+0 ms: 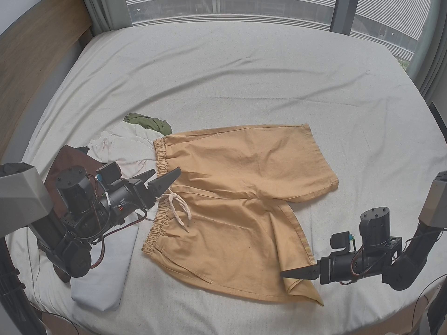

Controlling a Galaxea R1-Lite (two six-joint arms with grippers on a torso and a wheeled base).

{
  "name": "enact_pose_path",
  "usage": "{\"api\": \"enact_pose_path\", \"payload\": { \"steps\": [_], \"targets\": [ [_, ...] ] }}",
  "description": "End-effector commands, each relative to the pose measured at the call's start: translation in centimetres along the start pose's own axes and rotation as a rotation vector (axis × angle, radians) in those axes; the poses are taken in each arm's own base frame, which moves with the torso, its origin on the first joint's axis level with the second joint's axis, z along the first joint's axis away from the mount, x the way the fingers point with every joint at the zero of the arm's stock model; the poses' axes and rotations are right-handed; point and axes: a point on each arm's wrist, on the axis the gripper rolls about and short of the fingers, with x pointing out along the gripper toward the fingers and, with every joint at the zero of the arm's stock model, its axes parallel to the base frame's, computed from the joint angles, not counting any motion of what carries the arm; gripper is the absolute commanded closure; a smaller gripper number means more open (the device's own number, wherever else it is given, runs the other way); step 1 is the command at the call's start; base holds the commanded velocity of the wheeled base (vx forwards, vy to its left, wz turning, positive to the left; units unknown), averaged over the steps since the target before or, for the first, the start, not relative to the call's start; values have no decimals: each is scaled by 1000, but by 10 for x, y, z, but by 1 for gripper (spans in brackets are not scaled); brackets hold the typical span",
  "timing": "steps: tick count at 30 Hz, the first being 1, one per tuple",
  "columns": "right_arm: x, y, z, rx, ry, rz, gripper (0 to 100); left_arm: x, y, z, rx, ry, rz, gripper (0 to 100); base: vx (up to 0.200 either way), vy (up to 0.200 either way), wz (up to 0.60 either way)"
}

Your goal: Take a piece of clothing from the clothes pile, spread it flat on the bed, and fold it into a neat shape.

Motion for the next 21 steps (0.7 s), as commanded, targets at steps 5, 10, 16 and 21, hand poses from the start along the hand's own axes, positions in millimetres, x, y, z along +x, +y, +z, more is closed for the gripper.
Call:
{"api": "enact_pose_path", "payload": {
  "steps": [5, 10, 16, 21],
  "targets": [
    [14, -10, -8, 7, 29, -21, 0, 1, 2, -4, -4, 11, 5, 0, 0, 0, 0],
    [10, -10, 2, -39, -80, -54, 0, 1, 3, -4, 10, 12, 6, 0, 0, 0, 0],
    [-8, -18, 18, -34, -176, -88, 0, 1, 3, -5, 12, 13, 6, 0, 0, 0, 0],
    [-16, -31, 14, -74, -174, -139, 0, 2, 3, -7, 10, 19, 7, 0, 0, 0, 0]
  ]
}}
